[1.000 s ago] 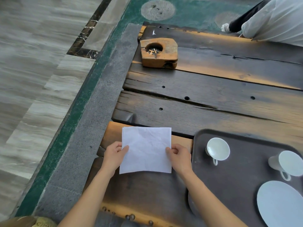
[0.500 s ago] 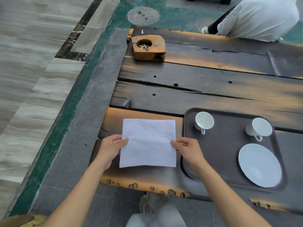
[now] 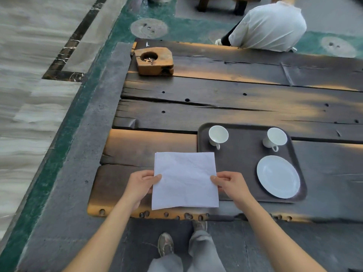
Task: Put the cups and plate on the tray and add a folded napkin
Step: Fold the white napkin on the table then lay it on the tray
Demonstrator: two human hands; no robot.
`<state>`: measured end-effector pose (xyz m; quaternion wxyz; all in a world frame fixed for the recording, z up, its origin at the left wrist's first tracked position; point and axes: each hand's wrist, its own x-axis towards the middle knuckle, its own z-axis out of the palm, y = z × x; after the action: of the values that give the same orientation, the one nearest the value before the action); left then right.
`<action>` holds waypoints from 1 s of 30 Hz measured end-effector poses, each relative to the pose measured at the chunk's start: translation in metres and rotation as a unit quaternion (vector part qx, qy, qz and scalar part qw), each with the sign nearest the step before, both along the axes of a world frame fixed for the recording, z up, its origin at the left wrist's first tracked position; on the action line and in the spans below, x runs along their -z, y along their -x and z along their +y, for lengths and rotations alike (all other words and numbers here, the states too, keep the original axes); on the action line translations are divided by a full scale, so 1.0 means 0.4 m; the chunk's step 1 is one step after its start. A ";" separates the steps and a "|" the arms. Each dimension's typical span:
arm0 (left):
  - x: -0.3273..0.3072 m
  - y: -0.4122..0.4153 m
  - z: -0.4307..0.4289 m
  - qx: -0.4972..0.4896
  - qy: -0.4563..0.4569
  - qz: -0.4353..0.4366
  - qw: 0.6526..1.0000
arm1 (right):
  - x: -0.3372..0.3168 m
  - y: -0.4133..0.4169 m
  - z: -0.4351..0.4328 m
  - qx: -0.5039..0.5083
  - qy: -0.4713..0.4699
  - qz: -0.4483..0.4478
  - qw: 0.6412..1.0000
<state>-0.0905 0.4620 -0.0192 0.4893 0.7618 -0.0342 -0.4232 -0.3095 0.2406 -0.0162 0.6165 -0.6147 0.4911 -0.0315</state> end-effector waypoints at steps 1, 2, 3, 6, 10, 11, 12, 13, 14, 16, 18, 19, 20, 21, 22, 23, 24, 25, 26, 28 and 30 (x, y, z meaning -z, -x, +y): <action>0.000 0.011 -0.013 0.004 -0.003 0.000 1.000 | 0.003 0.012 -0.012 0.002 -0.002 0.005 1.000; 0.000 0.021 -0.028 0.005 -0.006 0.000 1.000 | 0.006 0.024 -0.025 0.003 -0.003 0.010 1.000; -0.001 0.031 -0.043 0.005 -0.006 0.003 1.000 | 0.011 0.035 -0.040 0.004 -0.003 0.015 1.000; 0.002 0.060 -0.100 -0.002 -0.002 0.018 1.000 | 0.032 0.063 -0.090 0.003 0.002 0.030 1.000; 0.019 0.101 -0.193 -0.008 -0.023 0.015 1.000 | 0.057 0.091 -0.177 0.000 0.008 0.050 0.999; 0.027 0.113 -0.217 -0.008 -0.032 0.014 0.999 | 0.062 0.099 -0.197 -0.003 0.012 0.055 0.998; 0.036 0.125 -0.241 -0.009 -0.042 0.012 0.999 | 0.068 0.107 -0.218 -0.005 0.015 0.061 0.998; 0.045 0.136 -0.263 -0.009 -0.051 0.010 0.999 | 0.075 0.114 -0.237 -0.005 0.015 0.068 0.998; 0.054 0.147 -0.284 -0.009 -0.059 0.008 0.998 | 0.083 0.120 -0.257 -0.003 0.011 0.073 0.997; 0.076 0.163 -0.324 -0.016 -0.072 0.009 0.997 | 0.103 0.133 -0.296 -0.002 -0.003 0.082 0.997; 0.098 0.174 -0.355 -0.023 -0.089 0.010 0.996 | 0.123 0.145 -0.329 -0.006 -0.015 0.094 0.995; 0.107 0.180 -0.368 -0.025 -0.097 0.008 0.995 | 0.131 0.151 -0.342 -0.008 -0.018 0.102 0.995; 0.116 0.186 -0.379 -0.026 -0.105 0.004 0.994 | 0.140 0.155 -0.352 -0.012 -0.017 0.112 0.994; 0.125 0.192 -0.389 -0.025 -0.114 -0.003 0.993 | 0.149 0.159 -0.361 -0.018 -0.010 0.124 0.992; 0.134 0.198 -0.397 -0.024 -0.124 -0.011 0.992 | 0.156 0.161 -0.368 -0.025 -0.001 0.134 0.991; 0.143 0.204 -0.404 -0.023 -0.135 -0.020 0.990 | 0.163 0.162 -0.374 -0.034 0.009 0.143 0.989; 0.150 0.209 -0.410 -0.023 -0.145 -0.030 0.989 | 0.169 0.161 -0.380 -0.045 0.020 0.150 0.987; 0.155 0.214 -0.417 -0.026 -0.153 -0.039 0.987 | 0.173 0.161 -0.385 -0.058 0.030 0.157 0.985; 0.158 0.219 -0.424 -0.029 -0.158 -0.048 0.986 | 0.175 0.161 -0.390 -0.070 0.041 0.165 0.983; 0.160 0.228 -0.438 -0.035 -0.167 -0.064 0.983 | 0.175 0.165 -0.399 -0.095 0.061 0.182 0.977; 0.158 0.240 -0.450 -0.022 -0.184 -0.092 0.978 | 0.174 0.172 -0.406 -0.116 0.078 0.198 0.970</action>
<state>-0.1865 0.2818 -0.0823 0.3449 0.8748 0.0158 -0.3399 -0.3784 0.0783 -0.0858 0.4570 -0.7073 0.5249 0.1242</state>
